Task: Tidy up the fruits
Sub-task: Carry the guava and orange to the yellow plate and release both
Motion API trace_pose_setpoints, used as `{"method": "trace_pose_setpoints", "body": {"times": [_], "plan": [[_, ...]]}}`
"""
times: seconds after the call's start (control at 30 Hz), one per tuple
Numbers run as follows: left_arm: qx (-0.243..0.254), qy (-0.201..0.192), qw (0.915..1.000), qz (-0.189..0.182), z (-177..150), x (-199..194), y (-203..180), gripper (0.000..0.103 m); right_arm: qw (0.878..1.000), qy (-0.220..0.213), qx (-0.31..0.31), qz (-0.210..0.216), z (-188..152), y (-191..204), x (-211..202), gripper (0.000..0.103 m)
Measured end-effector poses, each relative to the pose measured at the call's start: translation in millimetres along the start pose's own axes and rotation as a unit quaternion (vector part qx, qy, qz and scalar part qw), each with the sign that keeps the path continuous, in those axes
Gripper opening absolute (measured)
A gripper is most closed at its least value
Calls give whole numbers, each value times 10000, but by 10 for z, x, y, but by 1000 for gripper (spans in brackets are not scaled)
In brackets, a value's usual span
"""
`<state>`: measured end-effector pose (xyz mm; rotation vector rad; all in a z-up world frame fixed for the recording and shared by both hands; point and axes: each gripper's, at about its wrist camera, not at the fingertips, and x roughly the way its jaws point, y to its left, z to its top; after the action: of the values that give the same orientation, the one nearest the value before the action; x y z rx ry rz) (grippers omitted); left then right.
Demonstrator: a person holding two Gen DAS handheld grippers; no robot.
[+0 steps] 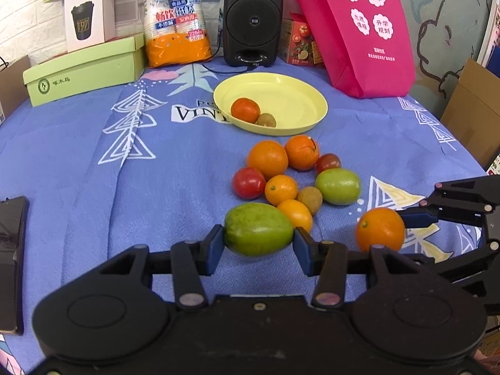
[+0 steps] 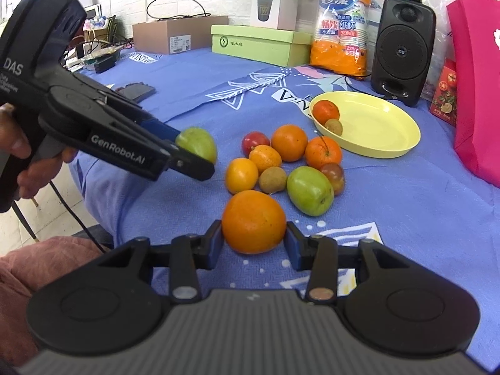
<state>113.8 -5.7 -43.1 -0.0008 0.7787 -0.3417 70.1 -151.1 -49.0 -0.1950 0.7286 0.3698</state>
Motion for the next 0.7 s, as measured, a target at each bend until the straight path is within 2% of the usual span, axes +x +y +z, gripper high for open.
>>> {"method": "trace_pose_setpoints", "body": {"times": [0.33,0.5,0.7], "plan": [[67,-160,9998,-49,214,-16,44,48,9989,-233,340,-228,48,-313,-196,41],[142,-271,9993,-203,594,183,70,48,9979,-327,392,-388,177,-568,-145,41],[265,-433,9986,-156,1128,572,26,48,9964,-468,339,-628,476,-891,81,41]]}}
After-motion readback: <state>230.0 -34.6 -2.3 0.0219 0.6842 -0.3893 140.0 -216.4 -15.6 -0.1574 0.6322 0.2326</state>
